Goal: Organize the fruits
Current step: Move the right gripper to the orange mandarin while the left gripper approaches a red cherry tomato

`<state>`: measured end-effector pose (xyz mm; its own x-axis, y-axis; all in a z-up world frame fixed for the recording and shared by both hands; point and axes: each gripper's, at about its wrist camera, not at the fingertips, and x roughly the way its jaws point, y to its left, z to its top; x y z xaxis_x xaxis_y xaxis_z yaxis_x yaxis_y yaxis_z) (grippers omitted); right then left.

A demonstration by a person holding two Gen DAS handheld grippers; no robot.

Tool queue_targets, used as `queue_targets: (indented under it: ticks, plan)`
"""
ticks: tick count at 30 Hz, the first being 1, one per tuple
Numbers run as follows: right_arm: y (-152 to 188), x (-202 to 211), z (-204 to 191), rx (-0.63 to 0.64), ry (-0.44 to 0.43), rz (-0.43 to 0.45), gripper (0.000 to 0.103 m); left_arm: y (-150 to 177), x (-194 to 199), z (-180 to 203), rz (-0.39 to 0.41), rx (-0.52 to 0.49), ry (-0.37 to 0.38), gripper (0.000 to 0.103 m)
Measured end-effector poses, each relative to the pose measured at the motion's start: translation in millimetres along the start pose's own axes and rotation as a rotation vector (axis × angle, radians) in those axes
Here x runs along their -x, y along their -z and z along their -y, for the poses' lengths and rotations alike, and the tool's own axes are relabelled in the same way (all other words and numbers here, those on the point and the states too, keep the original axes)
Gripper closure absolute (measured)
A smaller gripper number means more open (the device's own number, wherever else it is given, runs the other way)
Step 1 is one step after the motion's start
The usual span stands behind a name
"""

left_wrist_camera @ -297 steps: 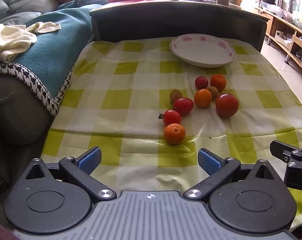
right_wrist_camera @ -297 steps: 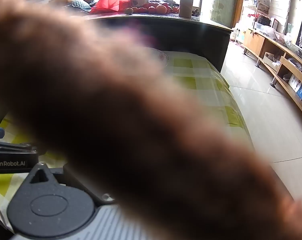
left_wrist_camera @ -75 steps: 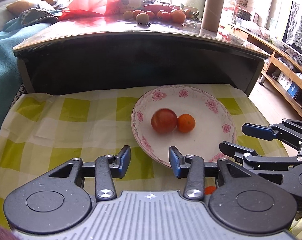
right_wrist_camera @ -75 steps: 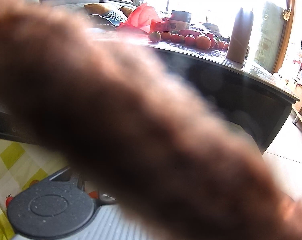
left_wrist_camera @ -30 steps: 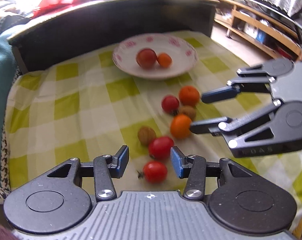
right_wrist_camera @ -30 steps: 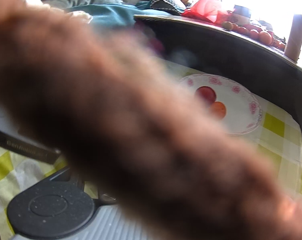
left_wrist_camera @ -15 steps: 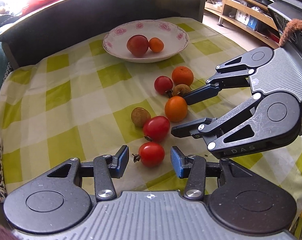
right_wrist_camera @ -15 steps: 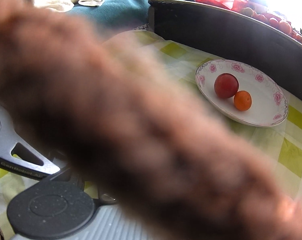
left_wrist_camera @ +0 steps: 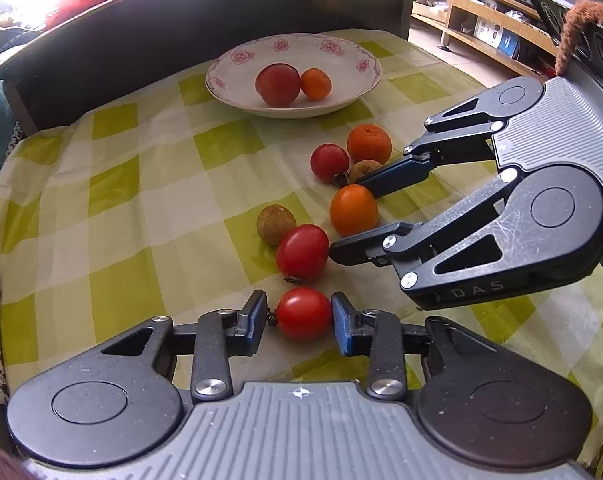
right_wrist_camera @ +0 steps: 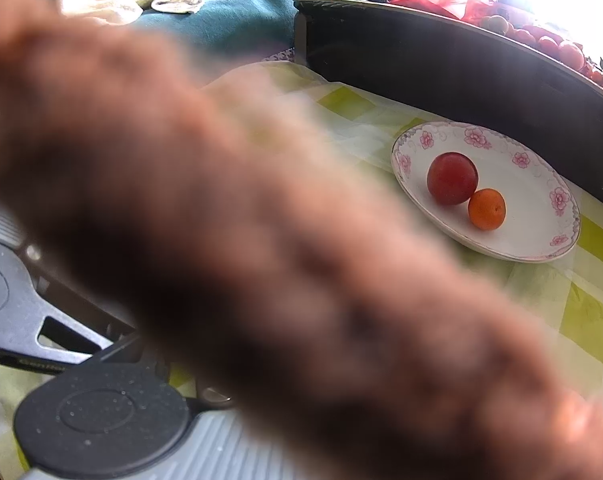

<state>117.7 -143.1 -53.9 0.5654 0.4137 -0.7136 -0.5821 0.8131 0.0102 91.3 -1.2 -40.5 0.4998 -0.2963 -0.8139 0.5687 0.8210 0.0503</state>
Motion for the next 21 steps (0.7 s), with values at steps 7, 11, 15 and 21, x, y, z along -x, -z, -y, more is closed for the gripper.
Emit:
queue_targets:
  ticks: [7,11,15,21]
  plan:
    - [0.2,-3.9,-1.6,0.005,0.014,-0.008,0.052,1.8,-1.4,2.5,-0.003,-0.012,-0.004,0.06]
    - [0.7,-5.6,-2.1,0.009,0.015,-0.011,0.052,3.3,-0.5,2.9,-0.003,-0.022,-0.003,0.06]
    - [1.0,-6.2,-0.7,-0.003,0.012,-0.012,0.052,3.5,-0.5,5.4,0.0,-0.036,-0.011,0.06]
    - [0.9,-4.1,4.4,-0.021,0.02,-0.016,0.063,3.6,-0.4,9.6,0.004,-0.041,-0.02,0.063]
